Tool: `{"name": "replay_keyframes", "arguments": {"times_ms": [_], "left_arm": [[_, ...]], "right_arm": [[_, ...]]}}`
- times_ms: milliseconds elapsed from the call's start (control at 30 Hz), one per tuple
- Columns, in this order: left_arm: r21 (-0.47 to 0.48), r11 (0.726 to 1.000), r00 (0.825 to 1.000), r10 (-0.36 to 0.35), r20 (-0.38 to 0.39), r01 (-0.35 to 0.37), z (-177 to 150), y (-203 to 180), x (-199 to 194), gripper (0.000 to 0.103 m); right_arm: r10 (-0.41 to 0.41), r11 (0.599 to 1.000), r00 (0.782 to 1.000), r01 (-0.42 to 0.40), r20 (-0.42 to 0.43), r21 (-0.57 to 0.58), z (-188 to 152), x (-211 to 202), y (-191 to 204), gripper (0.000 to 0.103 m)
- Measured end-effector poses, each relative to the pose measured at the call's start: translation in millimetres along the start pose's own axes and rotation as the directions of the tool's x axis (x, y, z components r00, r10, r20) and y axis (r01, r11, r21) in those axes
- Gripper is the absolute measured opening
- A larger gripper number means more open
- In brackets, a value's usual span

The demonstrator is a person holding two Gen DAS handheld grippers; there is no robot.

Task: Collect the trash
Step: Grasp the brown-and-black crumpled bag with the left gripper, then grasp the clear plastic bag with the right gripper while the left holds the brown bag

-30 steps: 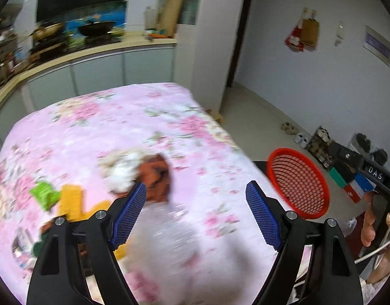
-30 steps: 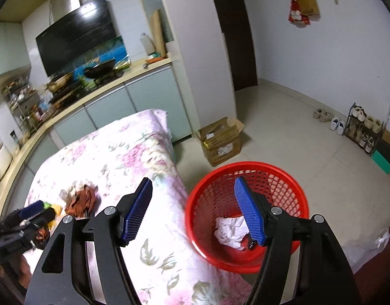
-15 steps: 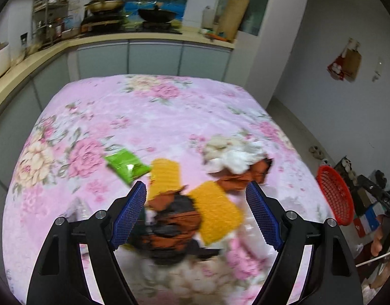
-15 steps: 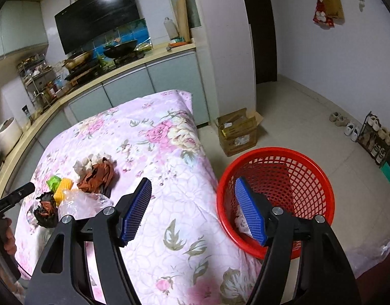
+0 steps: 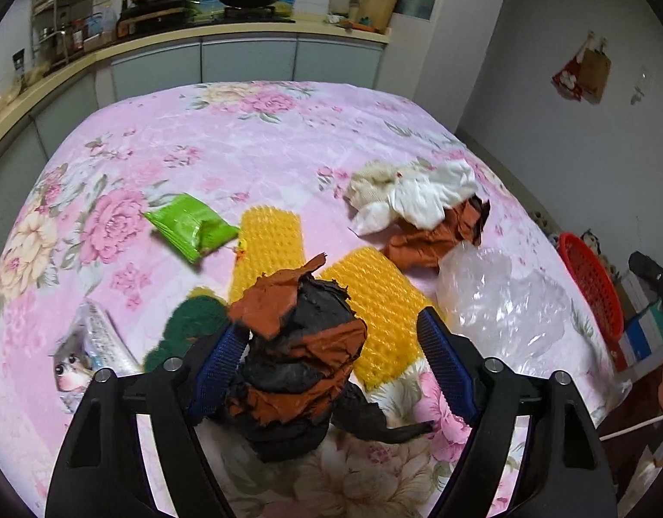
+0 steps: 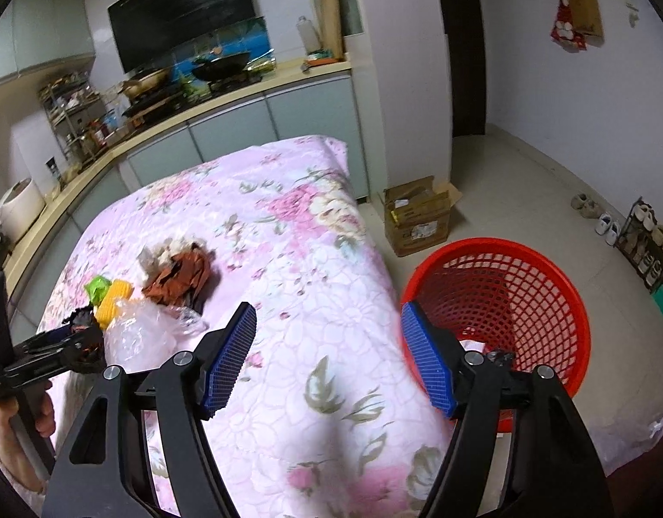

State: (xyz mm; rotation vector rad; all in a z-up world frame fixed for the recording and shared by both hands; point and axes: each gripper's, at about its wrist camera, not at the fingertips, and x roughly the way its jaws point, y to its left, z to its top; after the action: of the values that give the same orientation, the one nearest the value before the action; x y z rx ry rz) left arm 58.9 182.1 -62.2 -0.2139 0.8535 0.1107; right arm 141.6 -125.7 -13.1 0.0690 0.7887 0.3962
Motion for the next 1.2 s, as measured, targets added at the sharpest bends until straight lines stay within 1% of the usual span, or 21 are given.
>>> {"name": "replay_keyframes", "arguments": {"times_ms": [67,100,167,267,400,533,633,667,800,833,900,1000,1067,1133,1200], "left_arm": [[0.013,1.0,1.0,0.006,-0.004,-0.006,-2,-1,3,0.051],[0.015,1.0,1.0,0.011,-0.002,-0.011,-3,0,4,0.047],[0.008,1.0,1.0,0.0,0.006,0.0,-4,3,4,0.042],[0.006,1.0,1.0,-0.01,0.016,0.01,-5,3,3,0.039],[0.006,1.0,0.999,-0.008,0.032,0.007,-4,1,-4,0.038],[-0.018,1.0,0.997,0.001,0.073,0.0,0,5,-18,0.038],[-0.032,0.999,0.994,0.024,0.108,-0.021,5,9,-31,0.038],[-0.041,0.999,0.992,0.029,0.123,-0.024,7,11,-37,0.038],[-0.067,0.997,0.987,0.047,0.157,-0.037,10,19,-49,0.038],[-0.075,0.996,0.986,0.051,0.161,-0.04,10,21,-51,0.038],[-0.091,0.995,0.985,0.052,0.162,-0.038,11,24,-53,0.038],[-0.089,0.995,0.986,0.056,0.159,-0.043,12,24,-51,0.038],[-0.085,0.995,0.986,0.055,0.159,-0.042,12,23,-51,0.038],[-0.078,0.995,0.984,0.07,0.161,-0.058,12,22,-51,0.038],[-0.075,0.995,0.984,0.07,0.162,-0.059,11,23,-50,0.038]], "right_arm": [[0.012,1.0,1.0,-0.012,-0.008,-0.016,-3,3,8,0.067],[0.021,0.999,1.0,-0.021,-0.015,-0.026,-4,5,13,0.067],[0.033,0.999,0.999,-0.034,-0.027,-0.04,-8,8,21,0.067],[0.049,0.997,0.998,-0.051,-0.042,-0.061,-13,12,31,0.067],[0.08,0.992,0.995,-0.085,-0.056,-0.091,-19,17,47,0.067],[0.118,0.987,0.991,-0.124,-0.062,-0.102,-23,19,60,0.067],[0.157,0.981,0.985,-0.163,-0.067,-0.1,-23,24,73,0.068],[0.168,0.98,0.983,-0.175,-0.069,-0.097,-23,25,75,0.069],[0.216,0.973,0.974,-0.221,-0.068,-0.065,-22,29,88,0.083],[0.233,0.97,0.97,-0.237,-0.066,-0.06,-22,30,93,0.084],[0.242,0.966,0.968,-0.247,-0.068,-0.075,-23,32,102,0.085],[0.239,0.962,0.968,-0.248,-0.081,-0.117,-24,41,118,0.085],[0.235,0.961,0.968,-0.245,-0.091,-0.131,-23,47,126,0.085],[0.234,0.959,0.966,-0.248,-0.106,-0.139,-22,54,132,0.085],[0.245,0.955,0.962,-0.261,-0.123,-0.141,-22,60,138,0.085]]}}
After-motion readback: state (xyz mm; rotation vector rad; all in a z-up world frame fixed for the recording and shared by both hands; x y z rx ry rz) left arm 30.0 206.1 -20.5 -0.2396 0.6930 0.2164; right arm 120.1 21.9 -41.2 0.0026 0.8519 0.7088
